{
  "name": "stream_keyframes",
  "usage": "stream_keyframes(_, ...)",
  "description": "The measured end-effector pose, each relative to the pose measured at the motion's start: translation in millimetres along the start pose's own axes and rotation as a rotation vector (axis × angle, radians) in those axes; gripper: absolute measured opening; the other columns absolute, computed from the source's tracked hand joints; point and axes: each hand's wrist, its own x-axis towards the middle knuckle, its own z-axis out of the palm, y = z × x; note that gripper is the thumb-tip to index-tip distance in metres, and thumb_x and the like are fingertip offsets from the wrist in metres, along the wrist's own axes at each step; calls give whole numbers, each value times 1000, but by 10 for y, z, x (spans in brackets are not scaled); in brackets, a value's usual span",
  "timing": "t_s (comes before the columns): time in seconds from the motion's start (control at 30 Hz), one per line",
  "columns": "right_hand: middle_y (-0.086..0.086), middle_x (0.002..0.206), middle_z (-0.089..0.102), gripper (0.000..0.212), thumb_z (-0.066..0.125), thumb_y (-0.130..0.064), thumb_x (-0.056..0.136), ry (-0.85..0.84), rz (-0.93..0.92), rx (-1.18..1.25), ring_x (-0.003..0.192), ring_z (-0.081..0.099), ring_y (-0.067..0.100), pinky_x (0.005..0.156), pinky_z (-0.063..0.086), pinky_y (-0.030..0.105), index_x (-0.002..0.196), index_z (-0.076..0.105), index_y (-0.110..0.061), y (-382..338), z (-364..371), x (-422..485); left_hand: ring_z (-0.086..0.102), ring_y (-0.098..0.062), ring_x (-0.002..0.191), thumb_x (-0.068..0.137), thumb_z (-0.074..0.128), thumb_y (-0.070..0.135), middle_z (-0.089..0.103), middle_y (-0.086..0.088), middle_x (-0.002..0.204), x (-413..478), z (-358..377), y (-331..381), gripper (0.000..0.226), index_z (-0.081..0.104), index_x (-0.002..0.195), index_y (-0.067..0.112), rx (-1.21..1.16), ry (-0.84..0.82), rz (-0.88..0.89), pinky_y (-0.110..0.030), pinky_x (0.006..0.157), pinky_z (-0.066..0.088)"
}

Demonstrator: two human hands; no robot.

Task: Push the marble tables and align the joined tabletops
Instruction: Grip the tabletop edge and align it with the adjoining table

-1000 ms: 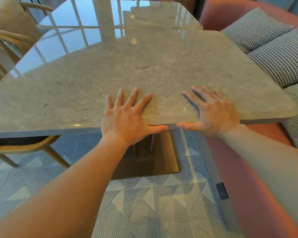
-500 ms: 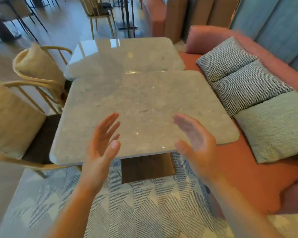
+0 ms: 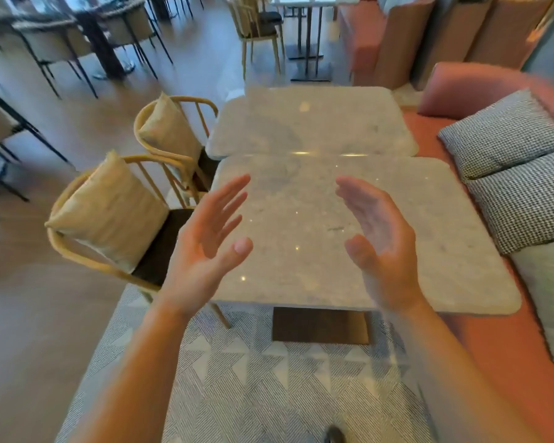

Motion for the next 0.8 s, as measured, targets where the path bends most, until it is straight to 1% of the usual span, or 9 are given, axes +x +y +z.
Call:
stream_keyframes(0.1, 8, 148, 60, 92, 64, -87, 74, -30, -8, -15, 142, 57, 22, 124, 41, 47, 139, 54, -24, 62, 430, 256, 50, -14, 152, 75, 76, 80, 54, 14, 161, 115, -429, -66, 86, 51, 147, 39, -2, 38, 21, -44, 124, 43)
stream_keyframes(0.17, 5, 148, 61, 90, 63, -90, 73, -43, -23, -38, 142, 57, 22, 123, 42, 48, 138, 55, -28, 136, 790, 430, 53, -14, 150, 76, 76, 80, 57, 15, 158, 196, -778, -152, 82, 53, 145, 42, -4, 58, 35, -42, 123, 45)
stream_keyframes(0.27, 4, 147, 61, 87, 62, -89, 75, -39, -48, -69, 141, 58, 22, 122, 43, 49, 138, 55, -30, 275, 1403, 654, 56, -17, 148, 78, 75, 78, 60, 14, 156, 345, -1420, -317, 76, 55, 143, 44, 5, 44, 55, -43, 121, 47)
stream_keyframes(0.33, 5, 145, 62, 85, 63, -88, 75, -10, -54, -76, 140, 59, 22, 122, 44, 47, 137, 55, -29, 345, 1833, 788, 56, -19, 148, 81, 76, 75, 60, 10, 156, 469, -1897, -429, 75, 55, 145, 42, 0, 17, 71, -45, 120, 48)
stream_keyframes(0.47, 0, 142, 63, 83, 64, -86, 77, 114, -46, -92, 137, 61, 18, 120, 45, 39, 136, 56, -29, 445, 2579, 966, 56, -21, 148, 82, 78, 71, 61, 7, 156, 774, -2735, -579, 72, 57, 144, 41, -11, -95, 56, -51, 121, 45)
stream_keyframes(0.57, 2, 144, 63, 88, 63, -86, 78, 209, -19, -131, 138, 61, 21, 120, 45, 40, 138, 56, -23, 504, 2967, 1036, 55, -21, 149, 84, 77, 70, 60, 5, 157, 1086, -3173, -664, 71, 56, 144, 39, 0, -196, 56, -49, 120, 47)
stream_keyframes(0.63, 3, 144, 63, 90, 63, -86, 78, 270, -2, -154, 138, 61, 21, 120, 45, 41, 139, 56, -20, 565, 3133, 1090, 55, -21, 149, 84, 76, 71, 60, 4, 157, 1319, -3362, -736, 69, 57, 144, 42, -19, -260, 65, -48, 119, 48)
stream_keyframes(0.7, 4, 145, 63, 92, 63, -86, 78, 323, 7, -175, 137, 62, 22, 120, 46, 43, 140, 56, -17, 630, 3256, 1198, 55, -22, 149, 84, 76, 71, 60, 3, 157, 1537, -3478, -829, 67, 58, 143, 44, -34, -319, 65, -51, 120, 46)
stream_keyframes(0.8, 4, 143, 64, 85, 62, -86, 79, 390, -16, -197, 136, 63, 23, 119, 47, 44, 138, 57, -25, 789, 3434, 1480, 56, -22, 148, 84, 77, 71, 61, 4, 156, 1867, -3629, -1019, 66, 59, 142, 44, -44, -389, 56, -55, 121, 45)
